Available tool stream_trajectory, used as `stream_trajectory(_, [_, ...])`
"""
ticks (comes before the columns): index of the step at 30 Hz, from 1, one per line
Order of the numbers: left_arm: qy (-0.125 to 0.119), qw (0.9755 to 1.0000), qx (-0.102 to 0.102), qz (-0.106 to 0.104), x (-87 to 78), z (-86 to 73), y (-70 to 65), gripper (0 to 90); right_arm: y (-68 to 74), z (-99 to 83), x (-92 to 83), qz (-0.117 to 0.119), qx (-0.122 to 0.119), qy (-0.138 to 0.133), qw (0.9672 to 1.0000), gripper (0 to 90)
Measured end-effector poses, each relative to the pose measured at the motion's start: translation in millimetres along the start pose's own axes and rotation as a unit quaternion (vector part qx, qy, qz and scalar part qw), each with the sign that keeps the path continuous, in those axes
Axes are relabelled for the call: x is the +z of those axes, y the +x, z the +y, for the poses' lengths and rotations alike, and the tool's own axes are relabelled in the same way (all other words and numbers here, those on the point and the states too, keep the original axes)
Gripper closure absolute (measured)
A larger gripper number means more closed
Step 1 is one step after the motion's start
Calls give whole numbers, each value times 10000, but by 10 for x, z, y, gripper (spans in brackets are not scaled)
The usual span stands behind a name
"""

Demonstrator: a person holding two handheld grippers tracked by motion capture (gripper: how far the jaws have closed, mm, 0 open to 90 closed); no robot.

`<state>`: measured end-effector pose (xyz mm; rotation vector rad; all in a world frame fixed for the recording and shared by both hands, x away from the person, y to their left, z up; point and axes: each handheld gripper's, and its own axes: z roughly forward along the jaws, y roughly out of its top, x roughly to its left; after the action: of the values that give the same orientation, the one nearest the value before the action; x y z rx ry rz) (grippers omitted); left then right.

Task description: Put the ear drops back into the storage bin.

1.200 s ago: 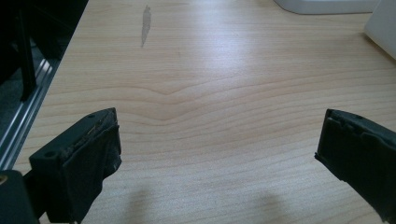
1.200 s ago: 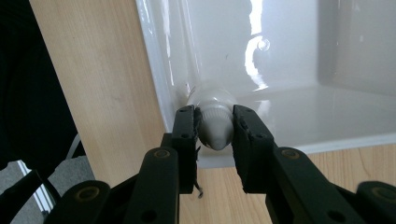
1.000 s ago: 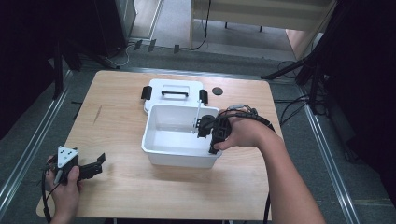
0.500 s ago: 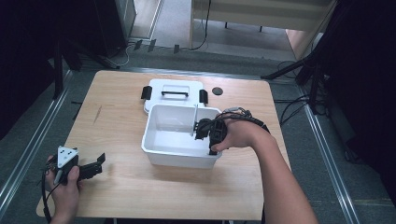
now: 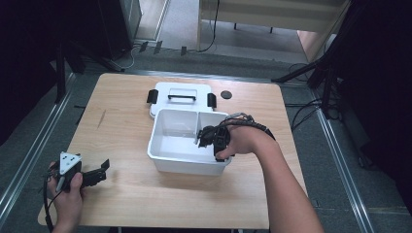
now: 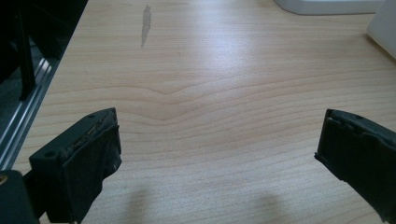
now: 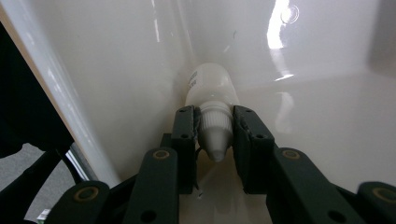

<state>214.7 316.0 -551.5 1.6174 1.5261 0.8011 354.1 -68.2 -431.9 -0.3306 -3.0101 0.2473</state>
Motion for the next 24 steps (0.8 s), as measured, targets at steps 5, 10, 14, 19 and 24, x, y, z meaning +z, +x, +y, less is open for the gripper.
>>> stream_trajectory(5, [12,10000,4,-8,-1,1,2,1,-5,33,20,4,35,92,10000,719])
stream_trajectory(10, [2,10000,6,12,0,0,-3,1,4,54,31,-43,16,182,9998,713])
stream_trajectory(14, [14,10000,-2,-2,-1,1,0,1,9,55,37,-104,-14,177,9998,736])
stream_trajectory(19, [5,10000,3,12,1,0,-2,1,8,43,36,-91,-38,133,9999,724])
stream_trajectory(24, [15,10000,7,5,1,2,1,1,5,21,19,-111,-10,20,9999,632])
